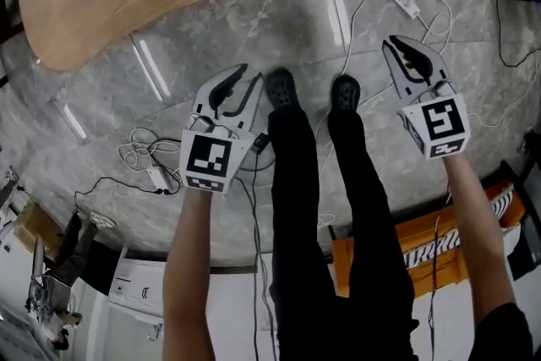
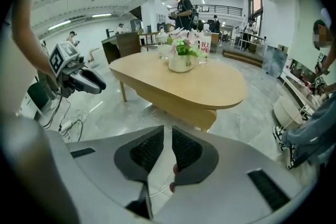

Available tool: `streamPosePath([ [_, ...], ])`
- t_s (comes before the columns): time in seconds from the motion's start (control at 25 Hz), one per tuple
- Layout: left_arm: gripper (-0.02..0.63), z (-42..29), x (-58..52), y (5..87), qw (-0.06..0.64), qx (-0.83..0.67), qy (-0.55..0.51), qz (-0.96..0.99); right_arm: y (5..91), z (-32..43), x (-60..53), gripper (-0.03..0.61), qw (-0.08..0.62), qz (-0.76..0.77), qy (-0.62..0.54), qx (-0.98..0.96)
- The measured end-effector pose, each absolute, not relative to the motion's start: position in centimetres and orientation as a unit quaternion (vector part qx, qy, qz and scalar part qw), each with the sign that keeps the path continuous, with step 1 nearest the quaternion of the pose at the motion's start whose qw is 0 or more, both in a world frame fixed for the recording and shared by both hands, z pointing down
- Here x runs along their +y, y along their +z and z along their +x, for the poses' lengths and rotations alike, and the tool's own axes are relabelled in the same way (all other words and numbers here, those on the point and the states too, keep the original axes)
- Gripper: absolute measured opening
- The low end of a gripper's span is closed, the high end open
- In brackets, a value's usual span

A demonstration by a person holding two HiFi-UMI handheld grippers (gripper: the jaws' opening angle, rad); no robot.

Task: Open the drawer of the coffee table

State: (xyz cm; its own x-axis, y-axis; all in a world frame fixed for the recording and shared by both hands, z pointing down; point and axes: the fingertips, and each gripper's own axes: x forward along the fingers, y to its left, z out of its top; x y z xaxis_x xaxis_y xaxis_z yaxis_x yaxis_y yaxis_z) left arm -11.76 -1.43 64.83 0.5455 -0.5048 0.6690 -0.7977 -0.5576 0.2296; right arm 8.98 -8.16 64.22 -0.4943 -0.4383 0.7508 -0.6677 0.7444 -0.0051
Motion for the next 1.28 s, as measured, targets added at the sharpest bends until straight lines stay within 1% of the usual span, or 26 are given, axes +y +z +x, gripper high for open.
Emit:
streamPosePath([
  [0.04,0.130,-12.2,-1.8,65.5,0.271,-0.393,0.275,0.834,64.8,9.5,-8.9,0.018,0.389,0.328,0.149,-0.848],
  [0.08,0.155,-12.6,-2.2,66.1,0.278,-0.399,0.273,0.830,65.4,9.9,-9.6,0.038,0.394,0.330,0.150,-0.844],
  [0.12,0.180,-13.1,-2.6,66.7,0.284,-0.406,0.271,0.825,66.1,10.3,-10.4,0.072,0.400,0.333,0.151,-0.841],
  [0.2,0.205,-14.0,-3.4,67.7,0.287,-0.419,0.271,0.818,67.1,10.9,-11.7,0.091,0.409,0.336,0.146,-0.836],
  [0.44,0.320,-16.4,-5.9,70.9,0.285,-0.455,0.279,0.796,69.9,11.7,-16.0,0.191,0.425,0.353,0.130,-0.823],
  [0.52,0.341,-17.2,-7.1,71.9,0.282,-0.471,0.282,0.787,70.7,11.8,-17.3,0.215,0.430,0.356,0.131,-0.820],
  [0.64,0.379,-18.8,-8.8,73.2,0.287,-0.505,0.276,0.766,71.6,12.2,-19.0,0.233,0.443,0.358,0.116,-0.814],
  [0.8,0.400,-19.9,-10.7,74.5,0.295,-0.532,0.270,0.747,72.4,12.6,-20.4,0.239,0.449,0.361,0.119,-0.809],
  [0.92,0.411,-20.5,-12.3,75.0,0.296,-0.550,0.262,0.736,72.8,12.3,-21.4,0.242,0.456,0.358,0.098,-0.809],
  [1.28,0.414,-19.8,-14.6,75.4,0.292,-0.556,0.256,0.735,73.3,11.1,-22.6,0.241,0.459,0.352,0.088,-0.811],
])
